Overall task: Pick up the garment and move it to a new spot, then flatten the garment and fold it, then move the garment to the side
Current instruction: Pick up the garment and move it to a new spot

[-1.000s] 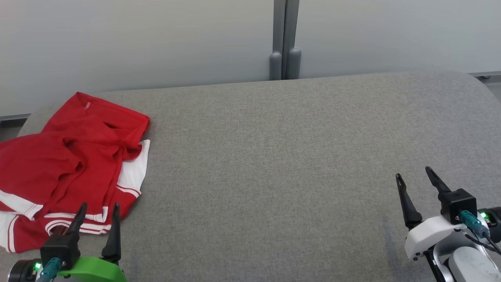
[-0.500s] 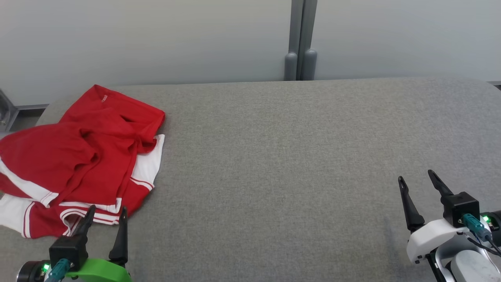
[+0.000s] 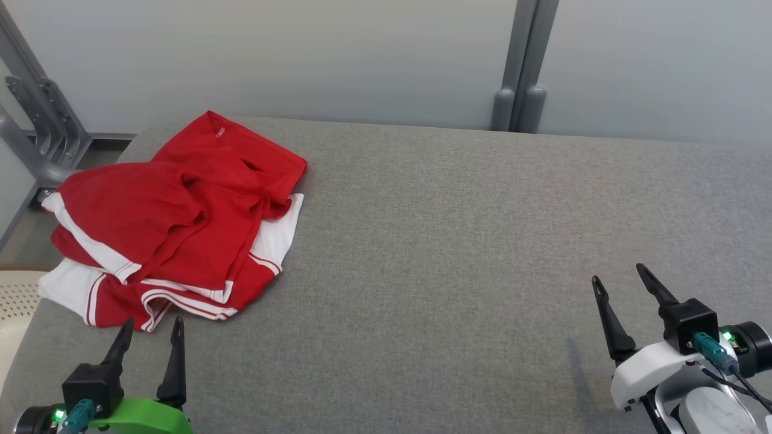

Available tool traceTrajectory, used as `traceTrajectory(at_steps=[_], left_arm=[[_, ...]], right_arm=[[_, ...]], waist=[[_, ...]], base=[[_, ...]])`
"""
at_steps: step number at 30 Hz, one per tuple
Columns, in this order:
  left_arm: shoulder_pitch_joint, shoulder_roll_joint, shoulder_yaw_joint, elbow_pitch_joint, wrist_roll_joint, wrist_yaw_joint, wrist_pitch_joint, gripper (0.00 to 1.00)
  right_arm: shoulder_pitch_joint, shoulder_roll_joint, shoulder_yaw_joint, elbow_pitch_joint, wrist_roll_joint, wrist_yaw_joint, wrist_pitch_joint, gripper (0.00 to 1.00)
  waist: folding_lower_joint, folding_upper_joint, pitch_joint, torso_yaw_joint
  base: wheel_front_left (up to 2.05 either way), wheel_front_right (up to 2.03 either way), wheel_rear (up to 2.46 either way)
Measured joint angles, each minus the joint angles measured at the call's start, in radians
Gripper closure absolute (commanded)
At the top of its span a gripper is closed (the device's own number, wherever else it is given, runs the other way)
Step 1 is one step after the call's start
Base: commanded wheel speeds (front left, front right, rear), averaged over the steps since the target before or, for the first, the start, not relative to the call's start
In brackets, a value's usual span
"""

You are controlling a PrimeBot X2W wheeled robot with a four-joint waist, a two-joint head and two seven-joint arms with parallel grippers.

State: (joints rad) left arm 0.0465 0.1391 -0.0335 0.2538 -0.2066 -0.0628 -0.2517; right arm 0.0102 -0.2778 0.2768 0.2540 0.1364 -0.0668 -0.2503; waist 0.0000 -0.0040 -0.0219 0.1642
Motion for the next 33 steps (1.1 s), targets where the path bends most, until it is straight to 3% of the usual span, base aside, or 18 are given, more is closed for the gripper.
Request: traceTrajectory(at_steps=[7, 12, 18, 33], left_arm=[[0.01, -0.001, 0.037, -0.003, -0.002, 0.0, 0.0, 0.0], [0.015, -0.035, 0.081, 0.012, -0.064, 0.0, 0.0, 0.0], [-0.047, -0.031, 0.117, 0.058, -0.104, 0.003, 0.01, 0.0], [-0.329, 0.047, 0.202, 0.172, -0.161, 0.049, 0.182, 0.0]], right_arm=[[-0.001, 0.011, 0.019, 0.0, -0.015, 0.016, 0.0, 0.0], [-0.002, 0.013, 0.02, -0.002, -0.018, 0.022, 0.0, 0.0], [-0.009, 0.013, 0.022, -0.021, -0.025, 0.031, 0.0, 0.0], [-0.12, 0.028, 0.061, -0.055, -0.06, 0.058, 0.0, 0.0]], waist=[[0.0, 0.0, 0.003, 0.021], [0.0, 0.0, 0.019, 0.016], [0.0, 0.0, 0.061, 0.01], [0.0, 0.0, 0.237, -0.03]], base=[[0.0, 0.0, 0.0], [0.0, 0.0, 0.0], [0.0, 0.0, 0.0], [0.0, 0.0, 0.0]])
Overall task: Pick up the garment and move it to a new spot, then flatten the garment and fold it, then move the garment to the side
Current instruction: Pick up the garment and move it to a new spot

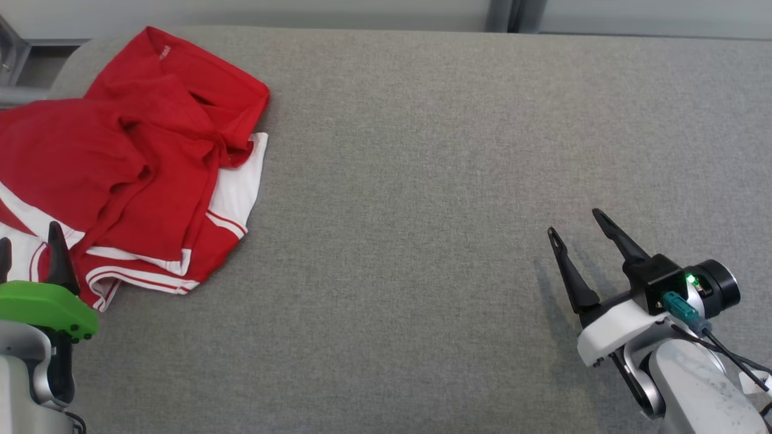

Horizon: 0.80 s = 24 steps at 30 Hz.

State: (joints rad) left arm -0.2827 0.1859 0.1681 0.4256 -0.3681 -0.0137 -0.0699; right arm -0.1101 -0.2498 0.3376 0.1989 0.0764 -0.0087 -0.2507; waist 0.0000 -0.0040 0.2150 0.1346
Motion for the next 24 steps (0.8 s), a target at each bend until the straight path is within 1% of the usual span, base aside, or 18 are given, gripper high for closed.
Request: traceTrajectory(at_steps=[3, 8, 18, 20, 24], left_arm=[[-0.031, 0.013, 0.019, 0.03, -0.01, 0.013, 0.028, 0.0], [-0.087, 0.021, 0.032, 0.067, -0.037, 0.031, 0.068, 0.0], [-0.274, 0.022, 0.016, 0.076, -0.049, 0.03, 0.091, 0.0], [-0.294, 0.025, 0.018, 0.099, -0.048, 0.033, 0.097, 0.0], [-0.296, 0.032, 0.02, 0.144, -0.046, 0.042, 0.1, 0.0]], right_arm=[[-0.025, 0.001, 0.003, -0.005, -0.01, 0.009, -0.001, 0.0], [-0.068, 0.0, -0.001, -0.017, -0.016, 0.01, -0.001, 0.0], [-0.161, 0.0, -0.009, -0.031, -0.032, 0.01, -0.001, 0.0], [-0.185, 0.006, -0.006, -0.03, -0.033, 0.01, -0.001, 0.0], [-0.198, 0.023, -0.002, -0.023, -0.034, 0.011, -0.001, 0.0]], waist=[[0.0, 0.0, 0.038, -0.014], [0.0, 0.0, 0.104, -0.039], [0.0001, 0.0, 0.236, -0.074], [0.0, 0.0, 0.268, -0.082], [0.0001, 0.0, 0.295, -0.097]], base=[[0.0, 0.0, 0.0], [0.0, 0.0, 0.0], [0.0, 0.0, 0.0], [0.0, 0.0, 0.0], [0.0, 0.0, 0.0]])
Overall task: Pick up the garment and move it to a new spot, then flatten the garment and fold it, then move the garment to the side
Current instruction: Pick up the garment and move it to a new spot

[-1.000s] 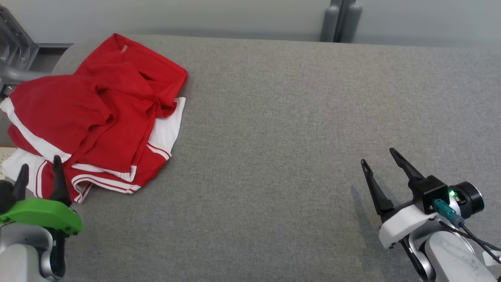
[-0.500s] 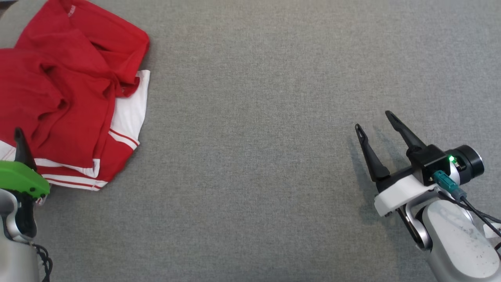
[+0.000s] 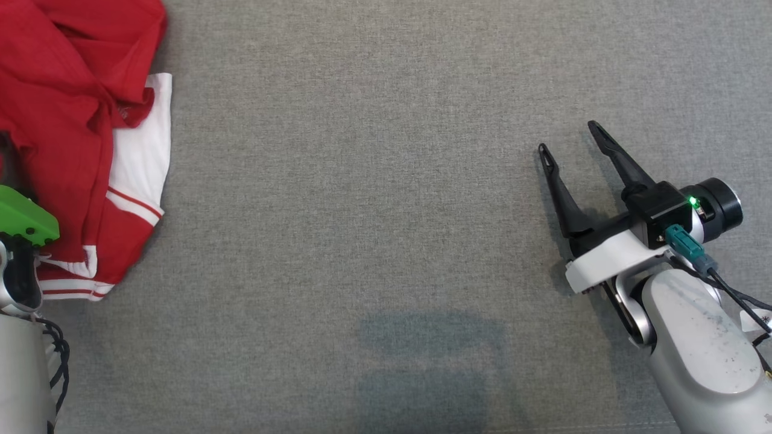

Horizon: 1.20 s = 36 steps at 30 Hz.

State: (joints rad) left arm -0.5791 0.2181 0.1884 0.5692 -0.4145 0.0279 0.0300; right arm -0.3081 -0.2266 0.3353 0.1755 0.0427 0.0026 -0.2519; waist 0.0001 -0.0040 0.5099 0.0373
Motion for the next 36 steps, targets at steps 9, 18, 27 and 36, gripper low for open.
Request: traceTrajectory(at_steps=[9, 18, 27, 36], left_arm=[[-0.029, 0.007, -0.006, 0.044, 0.007, -0.001, -0.006, 0.0], [-0.062, 0.012, -0.018, 0.098, 0.007, -0.003, -0.005, 0.76], [-0.083, 0.016, -0.029, 0.136, 0.008, -0.012, -0.015, 1.0], [-0.103, 0.019, -0.054, 0.128, 0.024, -0.037, -0.048, 1.0]], right_arm=[[0.0, 0.006, -0.004, 0.019, 0.0, -0.002, 0.0, 0.0], [-0.011, 0.012, -0.004, 0.029, 0.0, -0.002, 0.0, 0.0], [-0.011, 0.014, -0.007, 0.05, 0.0, -0.003, 0.0, 0.0], [-0.002, 0.014, -0.013, 0.062, 0.001, -0.004, 0.0, 0.0]], waist=[[0.0, 0.0, 0.008, -0.016], [0.0, 0.0, 0.007, -0.02], [0.0, 0.0, -0.008, -0.02], [-0.0001, 0.0, -0.043, 0.0]], base=[[0.0, 0.0, 0.0], [0.0, 0.0, 0.0], [0.0, 0.0, 0.0], [0.0, 0.0, 0.0]])
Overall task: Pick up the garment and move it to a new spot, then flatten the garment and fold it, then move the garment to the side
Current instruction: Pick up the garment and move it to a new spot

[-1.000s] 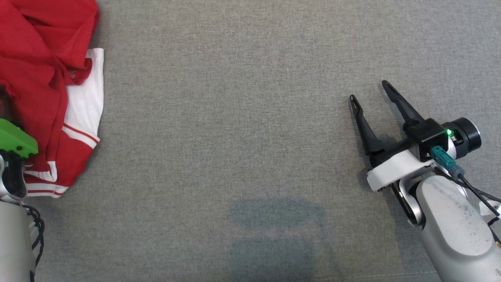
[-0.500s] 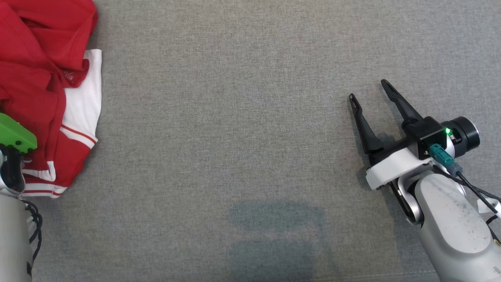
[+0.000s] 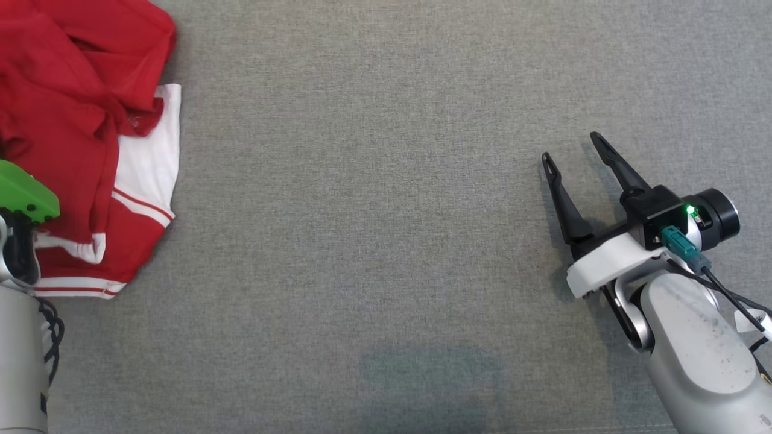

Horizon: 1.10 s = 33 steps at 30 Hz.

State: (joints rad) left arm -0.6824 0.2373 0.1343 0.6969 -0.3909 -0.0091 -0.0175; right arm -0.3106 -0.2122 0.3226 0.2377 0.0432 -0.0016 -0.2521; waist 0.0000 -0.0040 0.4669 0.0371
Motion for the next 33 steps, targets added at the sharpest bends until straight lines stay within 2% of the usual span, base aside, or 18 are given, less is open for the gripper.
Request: traceTrajectory(at_steps=[9, 15, 22, 26, 33], left_arm=[[-0.019, 0.041, -0.004, -0.057, 0.003, -0.034, -0.019, 1.0], [-0.022, 0.042, -0.012, -0.104, 0.002, -0.062, -0.019, 1.0], [-0.042, 0.033, -0.065, -0.206, -0.001, -0.089, -0.003, 1.0], [-0.042, -0.002, -0.109, -0.277, -0.022, -0.101, 0.022, 1.0], [-0.032, -0.11, -0.242, -0.403, -0.068, -0.115, 0.067, 1.0]], right_arm=[[0.018, 0.032, 0.008, 0.018, 0.003, 0.001, 0.0, 0.0], [0.044, 0.058, 0.021, 0.034, 0.01, 0.003, 0.0, 0.0], [0.057, 0.065, 0.023, 0.042, 0.011, 0.01, 0.0, 0.0], [0.062, 0.078, 0.023, 0.042, 0.012, 0.01, 0.0, 0.0], [0.092, 0.084, 0.015, 0.045, 0.018, 0.01, 0.0, 0.0]], waist=[[0.0, 0.0, -0.048, 0.019], [0.0, 0.0, -0.088, 0.023], [0.0, 0.0, -0.133, 0.014], [0.0, 0.0, -0.152, -0.002], [0.0, 0.0, -0.179, -0.037]], base=[[0.0, 0.0, 0.0], [0.0, 0.0, 0.0], [0.0, 0.0, 0.0], [0.0, 0.0, 0.0], [0.0, 0.0, 0.0]])
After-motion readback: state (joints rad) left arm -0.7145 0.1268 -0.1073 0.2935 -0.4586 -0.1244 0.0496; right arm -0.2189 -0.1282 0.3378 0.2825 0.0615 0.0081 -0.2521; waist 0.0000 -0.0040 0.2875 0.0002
